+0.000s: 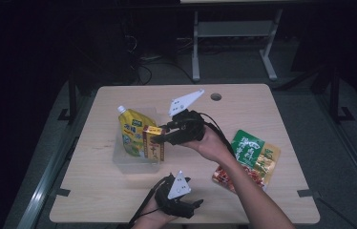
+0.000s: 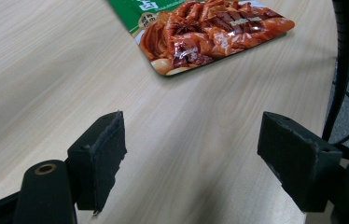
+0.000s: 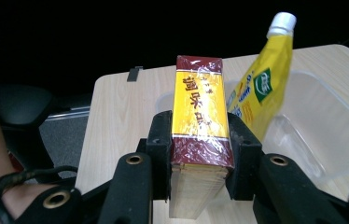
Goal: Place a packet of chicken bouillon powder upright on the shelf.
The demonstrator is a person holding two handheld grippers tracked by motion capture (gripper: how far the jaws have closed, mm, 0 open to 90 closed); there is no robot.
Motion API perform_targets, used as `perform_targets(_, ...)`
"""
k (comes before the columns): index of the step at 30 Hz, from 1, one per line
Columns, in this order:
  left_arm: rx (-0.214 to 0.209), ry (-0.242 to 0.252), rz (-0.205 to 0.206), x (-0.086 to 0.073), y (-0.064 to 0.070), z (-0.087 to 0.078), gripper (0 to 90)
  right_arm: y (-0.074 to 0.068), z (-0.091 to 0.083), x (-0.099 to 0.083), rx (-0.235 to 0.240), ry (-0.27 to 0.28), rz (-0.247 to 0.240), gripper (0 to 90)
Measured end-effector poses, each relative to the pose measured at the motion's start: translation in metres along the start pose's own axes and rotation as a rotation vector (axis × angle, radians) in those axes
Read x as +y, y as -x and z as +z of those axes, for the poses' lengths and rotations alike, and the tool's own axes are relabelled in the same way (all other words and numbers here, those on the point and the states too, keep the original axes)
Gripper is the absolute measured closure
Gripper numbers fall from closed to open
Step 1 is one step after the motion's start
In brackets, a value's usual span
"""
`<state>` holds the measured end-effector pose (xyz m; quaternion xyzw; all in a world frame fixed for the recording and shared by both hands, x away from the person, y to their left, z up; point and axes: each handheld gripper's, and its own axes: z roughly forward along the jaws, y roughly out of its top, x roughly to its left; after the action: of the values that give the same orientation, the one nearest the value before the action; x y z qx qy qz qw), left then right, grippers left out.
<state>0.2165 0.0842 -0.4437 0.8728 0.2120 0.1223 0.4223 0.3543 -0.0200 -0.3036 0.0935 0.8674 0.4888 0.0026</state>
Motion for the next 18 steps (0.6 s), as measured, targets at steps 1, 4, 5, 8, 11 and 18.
perform_targets(1, -0.003, -0.001, 0.006, 0.0, 0.0, 0.0, 22.8, 0.0, 0.003, 0.002, 0.007, -0.002, 0.0, 67.0)
perform_targets(4, -0.005, 0.0, 0.005, 0.0, 0.0, 0.0, 22.9, 0.001, 0.013, 0.008, 0.023, -0.01, -0.009, 67.0)
perform_targets(5, -0.006, 0.012, -0.008, 0.0, 0.0, 0.0, 22.8, 0.002, 0.017, 0.009, 0.022, -0.017, -0.024, 67.0)
perform_targets(8, -0.005, 0.011, -0.003, 0.0, 0.0, -0.001, 22.8, 0.001, 0.028, 0.013, 0.036, -0.035, -0.026, 67.0)
perform_targets(11, -0.009, 0.017, -0.008, 0.0, 0.001, -0.001, 22.9, 0.003, 0.037, 0.014, 0.045, -0.057, -0.033, 67.0)
perform_targets(18, -0.008, 0.004, -0.005, 0.001, 0.001, -0.002, 22.8, 0.007, 0.053, 0.013, 0.059, -0.075, -0.028, 66.9)
